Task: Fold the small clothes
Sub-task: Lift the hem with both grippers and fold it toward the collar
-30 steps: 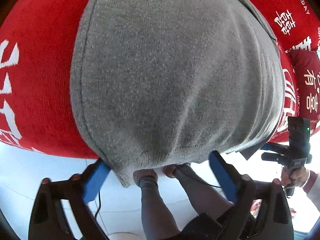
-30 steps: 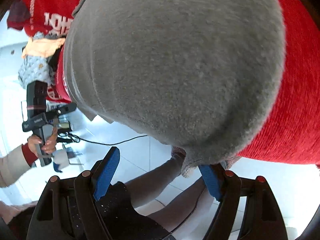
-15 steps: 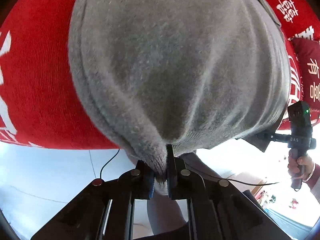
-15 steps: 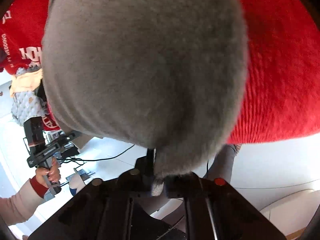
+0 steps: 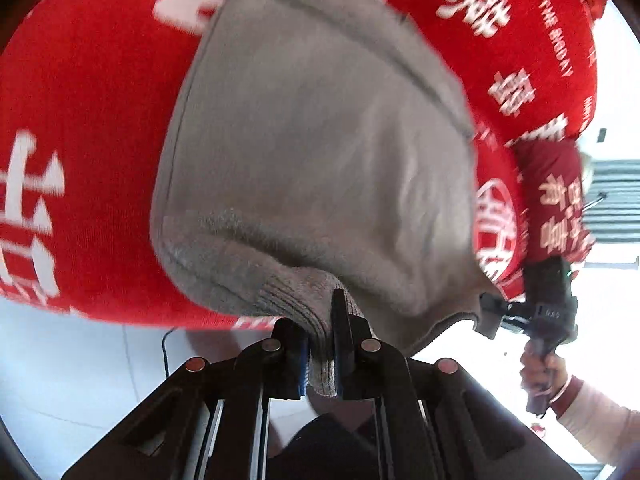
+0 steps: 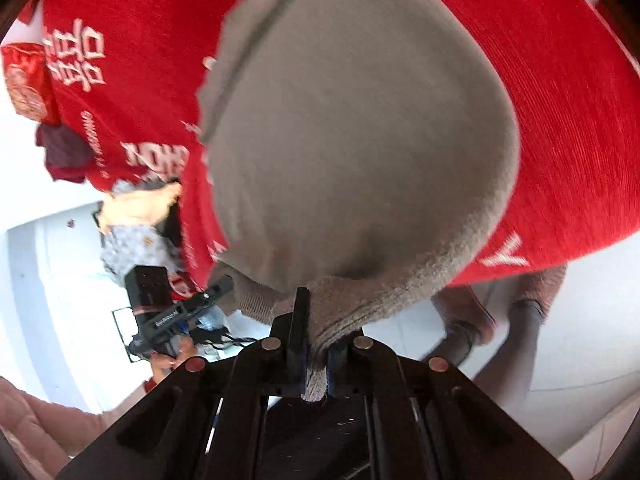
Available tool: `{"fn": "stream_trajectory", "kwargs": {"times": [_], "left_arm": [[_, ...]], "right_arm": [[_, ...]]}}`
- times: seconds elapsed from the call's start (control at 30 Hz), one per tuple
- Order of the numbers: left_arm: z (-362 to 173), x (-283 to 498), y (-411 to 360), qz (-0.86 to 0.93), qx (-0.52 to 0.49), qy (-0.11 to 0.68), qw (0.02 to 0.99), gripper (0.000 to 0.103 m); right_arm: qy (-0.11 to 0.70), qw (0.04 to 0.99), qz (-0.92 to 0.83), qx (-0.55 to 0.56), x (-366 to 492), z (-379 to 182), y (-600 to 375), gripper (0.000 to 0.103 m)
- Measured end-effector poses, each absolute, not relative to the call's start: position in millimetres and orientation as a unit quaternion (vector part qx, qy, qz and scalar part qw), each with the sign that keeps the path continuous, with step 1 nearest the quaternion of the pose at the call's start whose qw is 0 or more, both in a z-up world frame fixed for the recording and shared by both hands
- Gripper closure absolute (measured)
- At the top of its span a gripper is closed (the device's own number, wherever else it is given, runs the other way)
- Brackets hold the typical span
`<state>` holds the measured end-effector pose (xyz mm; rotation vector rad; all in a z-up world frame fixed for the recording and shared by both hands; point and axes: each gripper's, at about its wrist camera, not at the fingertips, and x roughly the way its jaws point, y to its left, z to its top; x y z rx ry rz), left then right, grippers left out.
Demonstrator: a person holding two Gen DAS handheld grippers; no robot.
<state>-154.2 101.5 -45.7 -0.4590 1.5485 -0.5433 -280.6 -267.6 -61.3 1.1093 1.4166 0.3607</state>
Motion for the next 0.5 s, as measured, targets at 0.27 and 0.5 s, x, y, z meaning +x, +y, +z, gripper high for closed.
{"fn": "stream_trajectory", "kwargs": {"times": [0.27,0.5], "left_arm": [[-16.3,-91.8,105.6,-0.232,-0.248,0.637,0.692,0.093],[-1.0,-23.0,95.9,-0.213,-0.263,0.605,0.72,0.093]], "right_arm": [[0.565,0.649,0.175,0.478,-225.6,-12.7,-284.2,0.096],[0.527,0.681,0.184,0.473,-142.7,11.0,-323.9,0.096]]}}
